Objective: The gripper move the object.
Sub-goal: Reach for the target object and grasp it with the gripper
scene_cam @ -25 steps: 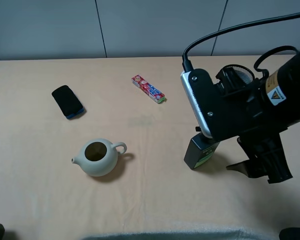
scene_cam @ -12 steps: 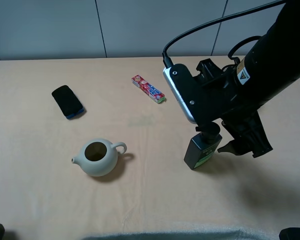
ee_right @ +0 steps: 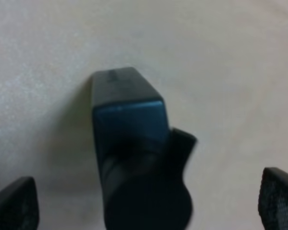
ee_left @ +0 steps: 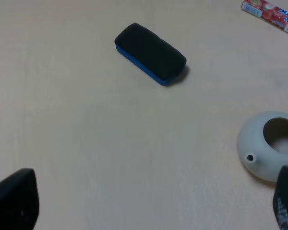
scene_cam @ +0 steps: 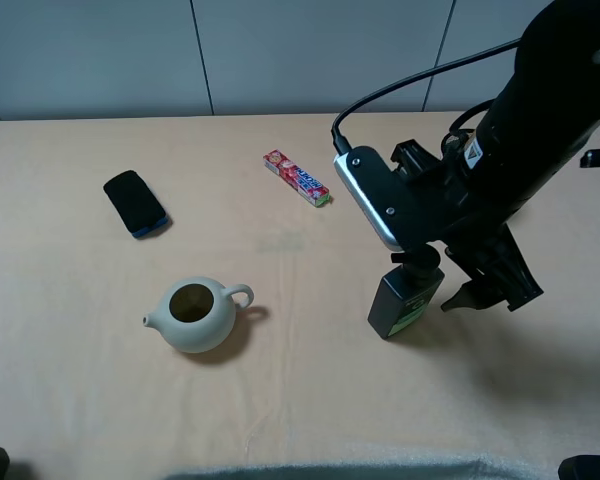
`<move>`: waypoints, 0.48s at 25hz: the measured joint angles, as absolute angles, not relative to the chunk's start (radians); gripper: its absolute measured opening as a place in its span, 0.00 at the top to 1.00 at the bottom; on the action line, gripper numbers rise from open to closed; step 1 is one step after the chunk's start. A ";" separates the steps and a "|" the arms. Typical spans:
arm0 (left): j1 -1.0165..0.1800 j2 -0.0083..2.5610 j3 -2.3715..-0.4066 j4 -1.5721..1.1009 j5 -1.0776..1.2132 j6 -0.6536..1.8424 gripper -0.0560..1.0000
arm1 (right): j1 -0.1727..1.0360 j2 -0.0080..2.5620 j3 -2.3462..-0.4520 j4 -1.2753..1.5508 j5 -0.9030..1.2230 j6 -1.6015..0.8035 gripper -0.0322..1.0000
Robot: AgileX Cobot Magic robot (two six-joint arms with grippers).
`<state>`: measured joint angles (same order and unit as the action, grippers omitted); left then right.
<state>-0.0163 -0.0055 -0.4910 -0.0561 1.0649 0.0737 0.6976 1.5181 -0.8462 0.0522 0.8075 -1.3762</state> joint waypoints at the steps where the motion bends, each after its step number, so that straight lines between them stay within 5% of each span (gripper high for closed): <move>1: -0.016 -0.005 -0.491 -0.056 1.065 0.074 0.01 | 0.698 1.531 -0.846 0.053 0.807 -1.376 0.30; 12: -0.016 -0.005 -0.491 -0.056 1.065 0.074 0.01 | 0.698 1.633 -0.846 0.070 0.787 -1.378 0.30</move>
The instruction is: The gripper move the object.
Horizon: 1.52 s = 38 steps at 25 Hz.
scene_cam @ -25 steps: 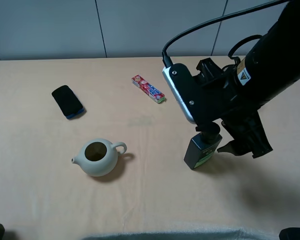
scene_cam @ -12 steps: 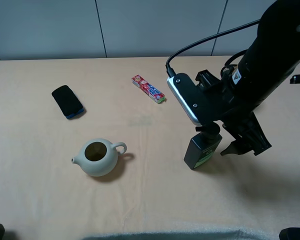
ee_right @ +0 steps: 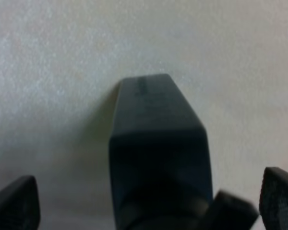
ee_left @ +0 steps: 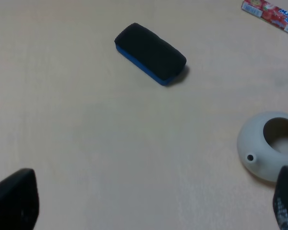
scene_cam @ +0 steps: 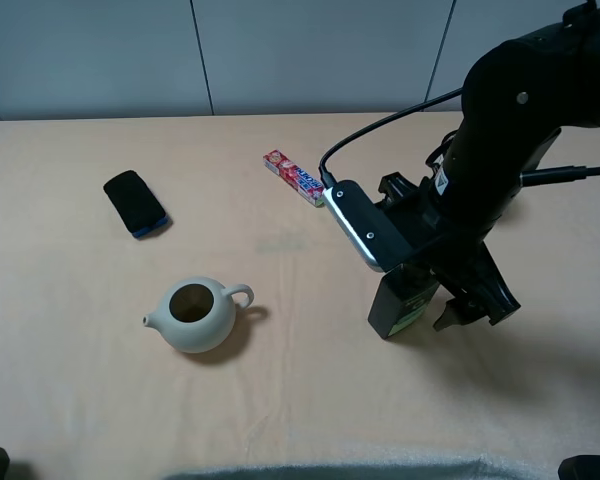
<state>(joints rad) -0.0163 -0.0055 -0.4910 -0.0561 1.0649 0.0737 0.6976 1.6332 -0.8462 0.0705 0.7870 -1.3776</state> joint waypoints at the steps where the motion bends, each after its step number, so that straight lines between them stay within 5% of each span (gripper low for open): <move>1: -0.016 -0.005 -0.491 -0.056 1.065 0.074 0.01 | 0.698 1.637 -0.846 0.072 0.779 -1.378 0.30; 7: -0.016 -0.005 -0.491 -0.056 1.065 0.074 0.01 | 0.698 1.638 -0.846 0.081 0.764 -1.380 0.32; 16: -0.016 -0.005 -0.491 -0.056 1.065 0.074 0.01 | 0.698 1.638 -0.846 0.092 0.771 -1.380 0.67; 38: -0.016 -0.005 -0.491 -0.056 1.065 0.074 0.01 | 0.698 1.638 -0.880 0.092 0.847 -1.383 0.67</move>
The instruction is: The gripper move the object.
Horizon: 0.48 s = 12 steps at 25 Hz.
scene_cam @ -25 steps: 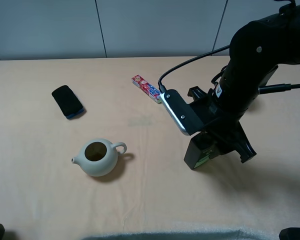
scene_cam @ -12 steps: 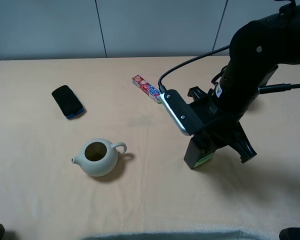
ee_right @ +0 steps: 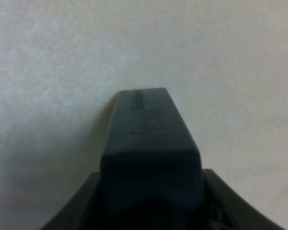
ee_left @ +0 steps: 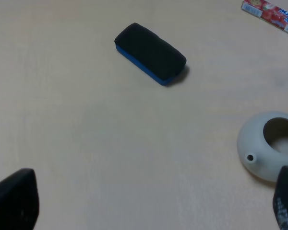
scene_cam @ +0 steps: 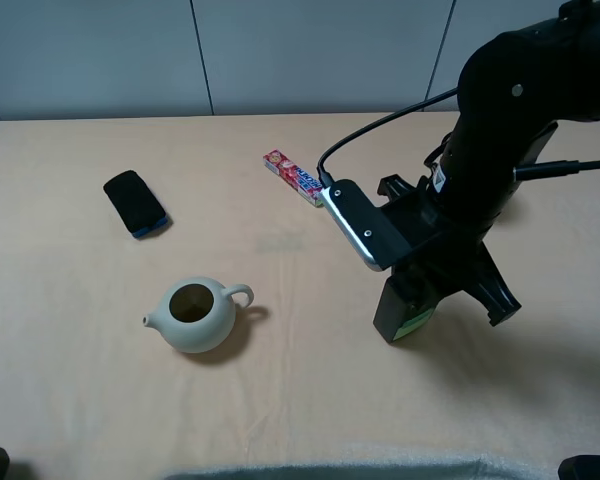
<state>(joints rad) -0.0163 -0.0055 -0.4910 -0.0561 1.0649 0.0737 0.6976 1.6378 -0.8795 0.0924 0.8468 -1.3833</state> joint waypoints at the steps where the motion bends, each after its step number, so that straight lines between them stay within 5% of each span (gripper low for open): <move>1: -0.016 -0.005 -0.491 -0.056 1.065 0.074 0.01 | 0.698 1.638 -0.890 0.092 0.853 -1.382 0.67; 12: -0.016 -0.005 -0.491 -0.056 1.065 0.074 0.01 | 0.698 1.638 -1.042 0.142 0.976 -1.277 0.67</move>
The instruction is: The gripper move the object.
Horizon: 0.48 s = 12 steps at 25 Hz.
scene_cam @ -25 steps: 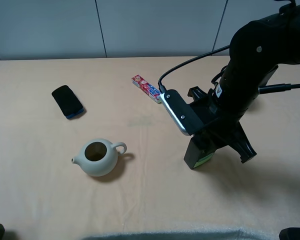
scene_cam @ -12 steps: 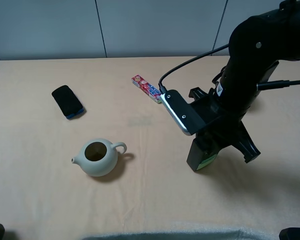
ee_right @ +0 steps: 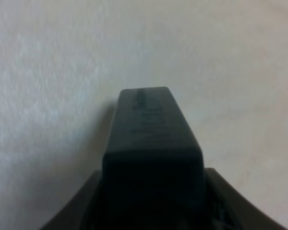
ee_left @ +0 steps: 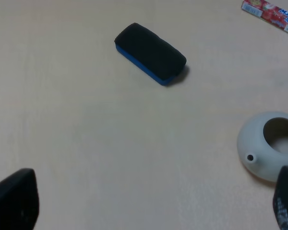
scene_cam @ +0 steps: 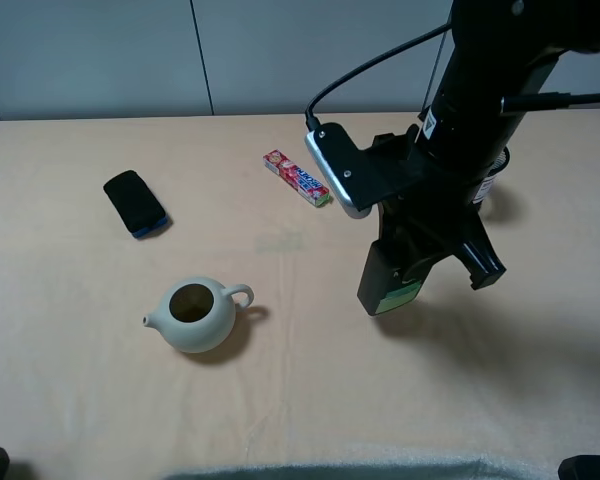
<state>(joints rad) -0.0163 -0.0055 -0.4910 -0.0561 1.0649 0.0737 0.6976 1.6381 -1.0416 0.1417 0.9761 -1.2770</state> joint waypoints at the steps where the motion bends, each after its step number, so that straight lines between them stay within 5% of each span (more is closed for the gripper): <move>1: -0.016 -0.005 -0.491 -0.056 1.065 0.074 0.01 | 0.698 1.638 -1.053 0.150 0.985 -1.259 0.67; 12: -0.016 -0.005 -0.491 -0.056 1.065 0.074 0.01 | 0.695 1.639 -1.197 0.213 1.059 -0.951 0.67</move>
<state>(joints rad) -0.0163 -0.0055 -0.4910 -0.0561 1.0649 0.0737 0.6952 1.6389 -1.1968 0.2132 1.0587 -0.9505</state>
